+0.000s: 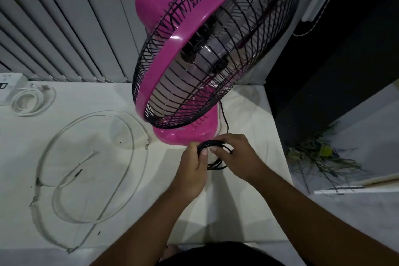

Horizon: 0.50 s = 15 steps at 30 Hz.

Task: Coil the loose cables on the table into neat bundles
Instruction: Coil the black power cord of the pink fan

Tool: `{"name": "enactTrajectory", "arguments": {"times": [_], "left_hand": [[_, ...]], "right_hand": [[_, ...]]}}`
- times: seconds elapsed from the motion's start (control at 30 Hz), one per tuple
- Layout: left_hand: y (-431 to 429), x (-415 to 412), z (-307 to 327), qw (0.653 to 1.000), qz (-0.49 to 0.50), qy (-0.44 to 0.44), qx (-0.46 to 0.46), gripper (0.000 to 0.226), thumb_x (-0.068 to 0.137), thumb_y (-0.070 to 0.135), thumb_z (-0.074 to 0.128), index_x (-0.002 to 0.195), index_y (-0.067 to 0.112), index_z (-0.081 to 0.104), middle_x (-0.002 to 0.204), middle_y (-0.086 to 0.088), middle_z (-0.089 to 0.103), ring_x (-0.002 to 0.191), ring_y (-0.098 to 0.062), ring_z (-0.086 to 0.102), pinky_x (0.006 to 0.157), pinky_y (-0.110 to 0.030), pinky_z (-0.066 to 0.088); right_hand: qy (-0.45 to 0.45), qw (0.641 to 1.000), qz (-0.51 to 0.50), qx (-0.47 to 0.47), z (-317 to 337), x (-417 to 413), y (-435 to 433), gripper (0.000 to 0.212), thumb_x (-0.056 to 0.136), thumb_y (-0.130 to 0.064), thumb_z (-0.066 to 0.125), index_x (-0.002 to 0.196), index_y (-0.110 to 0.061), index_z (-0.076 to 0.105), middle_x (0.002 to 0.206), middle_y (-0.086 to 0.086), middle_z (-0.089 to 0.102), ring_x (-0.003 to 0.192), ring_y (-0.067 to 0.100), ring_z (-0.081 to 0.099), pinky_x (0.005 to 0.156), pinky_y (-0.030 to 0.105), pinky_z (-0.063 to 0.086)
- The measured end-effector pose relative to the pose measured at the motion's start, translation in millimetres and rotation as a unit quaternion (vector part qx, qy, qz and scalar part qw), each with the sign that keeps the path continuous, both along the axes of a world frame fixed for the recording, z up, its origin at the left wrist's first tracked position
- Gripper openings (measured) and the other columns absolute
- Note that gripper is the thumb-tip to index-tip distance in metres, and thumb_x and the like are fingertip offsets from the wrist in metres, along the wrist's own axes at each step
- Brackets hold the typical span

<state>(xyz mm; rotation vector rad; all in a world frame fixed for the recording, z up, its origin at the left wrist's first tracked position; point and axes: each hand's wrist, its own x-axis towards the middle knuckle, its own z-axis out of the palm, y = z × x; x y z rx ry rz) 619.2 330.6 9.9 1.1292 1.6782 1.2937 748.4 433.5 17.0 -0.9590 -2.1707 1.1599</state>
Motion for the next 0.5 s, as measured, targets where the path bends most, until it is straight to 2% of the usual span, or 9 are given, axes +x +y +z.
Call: {"name": "enactTrajectory", "arguments": {"times": [0.1, 0.17, 0.23, 0.27, 0.33, 0.4, 0.43, 0.5], "left_hand": [[-1, -6, -7, 0.996, -0.03, -0.045, -0.067, 0.021, 0.106, 0.025, 0.045, 0.121, 0.02, 0.059, 0.113, 0.005, 0.069, 0.106, -0.007, 0.063, 0.091, -0.025, 0.049], [1, -12, -8, 0.989, -0.048, -0.072, -0.117, 0.015, 0.102, 0.029, 0.053, 0.107, 0.024, 0.066, 0.097, 0.006, 0.07, 0.094, -0.014, 0.065, 0.084, -0.03, 0.048], [5, -16, -7, 0.985, -0.062, -0.084, -0.136, 0.022, 0.103, 0.035, 0.049, 0.1, 0.024, 0.068, 0.094, 0.001, 0.073, 0.092, -0.017, 0.067, 0.083, -0.029, 0.048], [8, -16, -4, 0.984, -0.076, -0.081, -0.143, 0.029, 0.106, 0.039, 0.043, 0.1, 0.026, 0.069, 0.094, 0.007, 0.075, 0.092, -0.01, 0.068, 0.083, -0.023, 0.049], [15, -12, 1, 0.982, -0.092, -0.068, -0.148, 0.037, 0.107, 0.043, 0.035, 0.096, 0.028, 0.067, 0.084, 0.021, 0.072, 0.082, 0.006, 0.065, 0.073, -0.01, 0.047], [23, -3, 2, 0.986, -0.076, -0.056, -0.141, 0.042, 0.107, 0.044, 0.034, 0.093, 0.019, 0.064, 0.078, 0.017, 0.066, 0.078, 0.001, 0.061, 0.073, -0.016, 0.047], [27, 3, 2, 0.988, -0.06, -0.054, -0.134, 0.044, 0.107, 0.044, 0.034, 0.091, 0.015, 0.062, 0.078, 0.014, 0.063, 0.077, -0.003, 0.059, 0.075, -0.023, 0.047], [34, 16, 0, 0.987, 0.003, -0.098, -0.129, 0.041, 0.106, 0.043, 0.036, 0.085, 0.015, 0.058, 0.076, 0.007, 0.06, 0.076, -0.01, 0.056, 0.079, -0.033, 0.045]], "right_hand": [[-0.033, 0.999, 0.037, 0.016, 3, 4, 8, 0.015, 0.091, -0.017, 0.074, 0.104, -0.014, 0.08, 0.096, -0.006, 0.079, 0.091, 0.012, 0.072, 0.09, 0.042, 0.053], [-0.069, 0.994, 0.064, 0.051, 2, 8, 12, 0.014, 0.092, -0.016, 0.073, 0.103, -0.013, 0.081, 0.092, -0.005, 0.078, 0.084, 0.017, 0.07, 0.088, 0.048, 0.052], [-0.089, 0.99, 0.088, 0.062, 0, 11, 17, 0.012, 0.093, -0.017, 0.072, 0.1, -0.014, 0.081, 0.09, -0.005, 0.079, 0.083, 0.017, 0.07, 0.088, 0.048, 0.051], [-0.081, 0.991, 0.092, 0.055, -1, 12, 20, 0.011, 0.093, -0.016, 0.072, 0.099, -0.014, 0.081, 0.09, -0.005, 0.079, 0.084, 0.015, 0.071, 0.089, 0.045, 0.052], [-0.039, 0.995, 0.088, 0.018, -3, 15, 24, 0.011, 0.09, -0.012, 0.075, 0.099, -0.013, 0.081, 0.091, -0.01, 0.078, 0.085, 0.006, 0.073, 0.088, 0.028, 0.053], [-0.001, 0.998, 0.05, -0.04, -4, 20, 26, 0.018, 0.087, -0.013, 0.077, 0.102, -0.023, 0.08, 0.092, -0.025, 0.074, 0.092, -0.004, 0.07, 0.086, 0.014, 0.05], [0.012, 0.997, 0.018, -0.068, -4, 23, 26, 0.023, 0.086, -0.017, 0.079, 0.103, -0.033, 0.078, 0.094, -0.032, 0.072, 0.096, -0.008, 0.067, 0.087, 0.011, 0.049], [0.042, 0.985, -0.072, -0.15, -4, 31, 28, 0.027, 0.087, -0.028, 0.078, 0.108, -0.043, 0.071, 0.109, -0.031, 0.067, 0.105, -0.005, 0.062, 0.092, 0.016, 0.051]]}}
